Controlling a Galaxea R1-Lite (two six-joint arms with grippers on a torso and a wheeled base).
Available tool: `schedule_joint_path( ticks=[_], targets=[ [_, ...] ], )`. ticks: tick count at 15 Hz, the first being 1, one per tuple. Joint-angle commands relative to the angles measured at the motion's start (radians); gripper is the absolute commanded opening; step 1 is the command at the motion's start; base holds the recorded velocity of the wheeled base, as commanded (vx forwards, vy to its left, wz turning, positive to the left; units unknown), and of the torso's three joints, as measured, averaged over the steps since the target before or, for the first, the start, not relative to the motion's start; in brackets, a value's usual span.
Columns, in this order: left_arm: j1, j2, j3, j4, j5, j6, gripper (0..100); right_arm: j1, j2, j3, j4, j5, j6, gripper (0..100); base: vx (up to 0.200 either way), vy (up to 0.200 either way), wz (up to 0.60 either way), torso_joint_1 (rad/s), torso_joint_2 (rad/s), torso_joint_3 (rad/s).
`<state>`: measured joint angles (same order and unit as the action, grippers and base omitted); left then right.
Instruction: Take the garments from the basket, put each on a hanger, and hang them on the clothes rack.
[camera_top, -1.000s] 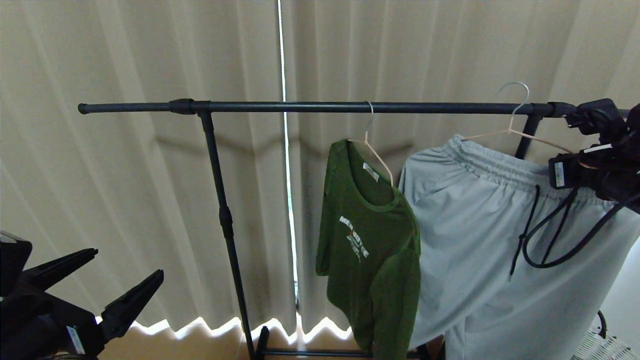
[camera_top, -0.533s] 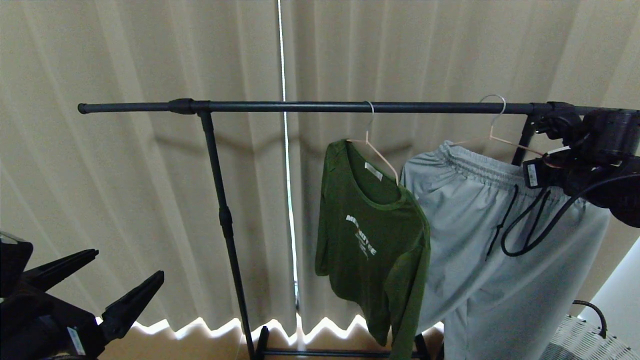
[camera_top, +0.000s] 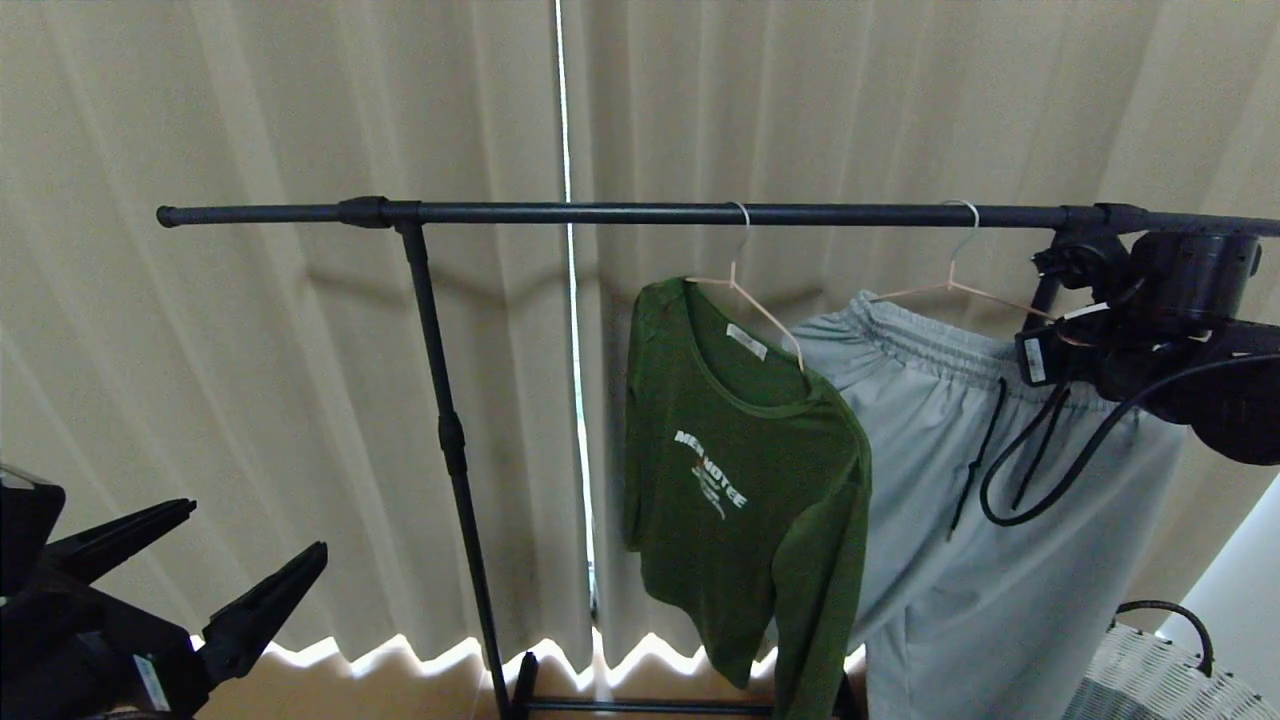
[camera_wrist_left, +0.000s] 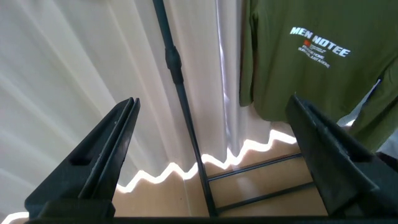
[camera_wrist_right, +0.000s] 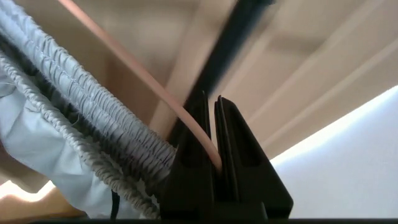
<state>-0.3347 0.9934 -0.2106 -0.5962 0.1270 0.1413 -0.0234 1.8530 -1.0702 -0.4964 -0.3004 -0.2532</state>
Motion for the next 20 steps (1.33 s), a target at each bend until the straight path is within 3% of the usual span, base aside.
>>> schedule_joint_path(
  ticks=[1, 2, 6, 11, 20],
  targets=[
    [0.0, -0.006, -0.001, -0.001, 0.0, 0.0, 100, 0.005, -0.009, 0.009, 0.001, 0.0, 0.0, 0, 0.0, 0.0, 0.0, 0.0, 0.0, 0.0],
    [0.0, -0.01, -0.004, -0.001, 0.0, 0.0, 100, 0.005, -0.011, 0.013, -0.001, 0.001, 0.0, 100, 0.0, 0.0, 0.0, 0.0, 0.0, 0.0],
    [0.003, -0.025, -0.007, -0.001, 0.0, -0.002, 100, 0.005, -0.021, 0.055, -0.087, 0.001, 0.006, 100, 0.0, 0.0, 0.0, 0.0, 0.0, 0.0],
    [0.003, -0.027, -0.007, -0.001, 0.0, -0.002, 100, 0.007, -0.084, 0.204, -0.257, 0.017, 0.008, 100, 0.0, 0.0, 0.0, 0.0, 0.0, 0.0],
    [0.005, -0.027, -0.007, -0.001, 0.0, -0.002, 100, 0.007, -0.104, 0.369, -0.562, 0.133, 0.008, 100, 0.0, 0.0, 0.0, 0.0, 0.0, 0.0]
  ],
)
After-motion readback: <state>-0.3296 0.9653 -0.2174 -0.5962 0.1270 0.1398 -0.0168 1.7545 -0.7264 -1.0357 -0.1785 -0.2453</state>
